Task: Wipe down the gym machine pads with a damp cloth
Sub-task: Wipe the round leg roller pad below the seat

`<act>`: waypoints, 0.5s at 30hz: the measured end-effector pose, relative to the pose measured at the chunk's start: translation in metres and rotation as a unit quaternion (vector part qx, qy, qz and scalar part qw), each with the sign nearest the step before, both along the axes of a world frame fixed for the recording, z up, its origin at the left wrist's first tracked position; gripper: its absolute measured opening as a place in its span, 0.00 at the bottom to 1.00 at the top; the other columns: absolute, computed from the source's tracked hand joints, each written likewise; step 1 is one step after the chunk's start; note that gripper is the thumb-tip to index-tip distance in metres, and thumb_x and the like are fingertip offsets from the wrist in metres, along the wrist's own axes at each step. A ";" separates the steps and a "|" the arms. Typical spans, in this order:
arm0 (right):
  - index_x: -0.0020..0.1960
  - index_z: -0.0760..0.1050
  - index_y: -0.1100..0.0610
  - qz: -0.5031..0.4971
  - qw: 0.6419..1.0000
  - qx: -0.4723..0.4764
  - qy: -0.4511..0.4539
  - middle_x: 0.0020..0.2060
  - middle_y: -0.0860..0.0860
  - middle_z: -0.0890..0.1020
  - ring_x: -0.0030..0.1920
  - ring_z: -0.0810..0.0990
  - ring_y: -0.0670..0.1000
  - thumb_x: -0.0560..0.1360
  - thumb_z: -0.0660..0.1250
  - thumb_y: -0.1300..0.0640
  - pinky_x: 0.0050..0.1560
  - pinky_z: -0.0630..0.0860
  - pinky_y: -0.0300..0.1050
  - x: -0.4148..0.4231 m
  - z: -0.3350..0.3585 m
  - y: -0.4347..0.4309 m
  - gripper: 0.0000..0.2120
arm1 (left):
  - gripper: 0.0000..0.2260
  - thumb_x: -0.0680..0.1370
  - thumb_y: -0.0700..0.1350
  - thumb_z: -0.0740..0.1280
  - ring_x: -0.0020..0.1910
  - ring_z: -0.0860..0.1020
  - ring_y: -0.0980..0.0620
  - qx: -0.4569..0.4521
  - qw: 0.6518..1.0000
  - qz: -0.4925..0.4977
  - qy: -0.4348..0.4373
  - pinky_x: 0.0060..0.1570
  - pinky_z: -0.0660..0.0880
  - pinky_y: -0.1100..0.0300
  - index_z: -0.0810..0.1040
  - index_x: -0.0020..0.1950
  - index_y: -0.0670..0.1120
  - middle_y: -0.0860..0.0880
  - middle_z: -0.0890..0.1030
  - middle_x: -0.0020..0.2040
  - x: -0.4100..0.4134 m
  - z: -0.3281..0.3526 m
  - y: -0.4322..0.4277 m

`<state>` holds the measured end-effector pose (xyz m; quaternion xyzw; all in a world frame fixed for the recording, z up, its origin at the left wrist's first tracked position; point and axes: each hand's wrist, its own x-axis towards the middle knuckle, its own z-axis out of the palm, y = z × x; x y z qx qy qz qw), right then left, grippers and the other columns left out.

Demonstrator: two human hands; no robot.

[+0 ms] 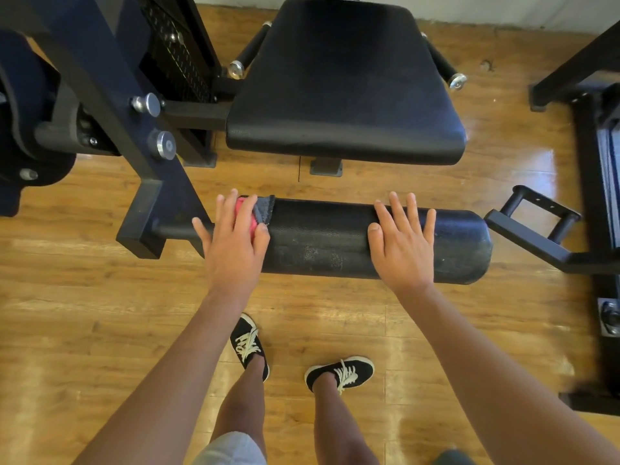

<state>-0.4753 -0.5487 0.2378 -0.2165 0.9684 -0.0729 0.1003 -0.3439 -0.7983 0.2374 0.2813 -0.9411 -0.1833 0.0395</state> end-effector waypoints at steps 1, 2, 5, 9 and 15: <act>0.81 0.61 0.50 0.002 1.000 -0.001 0.002 0.82 0.52 0.58 0.83 0.46 0.56 0.86 0.40 0.43 0.81 0.39 0.61 -0.001 -0.001 0.000 0.28 | 0.20 0.85 0.50 0.54 0.81 0.56 0.44 0.002 1.000 0.002 0.005 0.76 0.46 0.31 0.66 0.77 0.50 0.45 0.63 0.80 0.000 -0.001 0.004; 0.81 0.61 0.50 0.005 1.000 -0.002 0.001 0.82 0.52 0.58 0.83 0.46 0.56 0.86 0.40 0.43 0.81 0.39 0.61 -0.002 -0.001 0.001 0.28 | 0.21 0.85 0.50 0.54 0.82 0.55 0.44 0.003 1.000 0.001 0.008 0.76 0.46 0.32 0.66 0.78 0.50 0.45 0.62 0.81 0.002 -0.002 0.008; 0.81 0.61 0.50 0.009 1.000 -0.002 0.005 0.82 0.52 0.58 0.83 0.46 0.56 0.86 0.41 0.44 0.81 0.39 0.61 0.000 -0.002 0.001 0.28 | 0.23 0.85 0.52 0.52 0.83 0.51 0.43 0.001 1.000 -0.010 0.015 0.76 0.45 0.33 0.62 0.80 0.49 0.45 0.58 0.82 0.012 -0.006 0.016; 0.81 0.61 0.50 0.008 1.000 -0.005 0.017 0.82 0.52 0.58 0.83 0.46 0.56 0.86 0.39 0.43 0.79 0.36 0.60 -0.002 -0.004 0.002 0.28 | 0.24 0.86 0.52 0.52 0.83 0.50 0.44 -0.026 0.999 -0.029 0.016 0.77 0.46 0.34 0.59 0.82 0.50 0.46 0.55 0.83 0.019 -0.012 0.017; 0.80 0.62 0.51 0.009 0.999 -0.023 0.041 0.82 0.53 0.59 0.83 0.47 0.56 0.86 0.41 0.43 0.79 0.36 0.60 0.003 -0.012 0.012 0.27 | 0.24 0.85 0.52 0.54 0.83 0.52 0.44 -0.024 0.998 -0.010 0.050 0.78 0.47 0.35 0.63 0.80 0.49 0.47 0.57 0.83 0.024 -0.019 0.026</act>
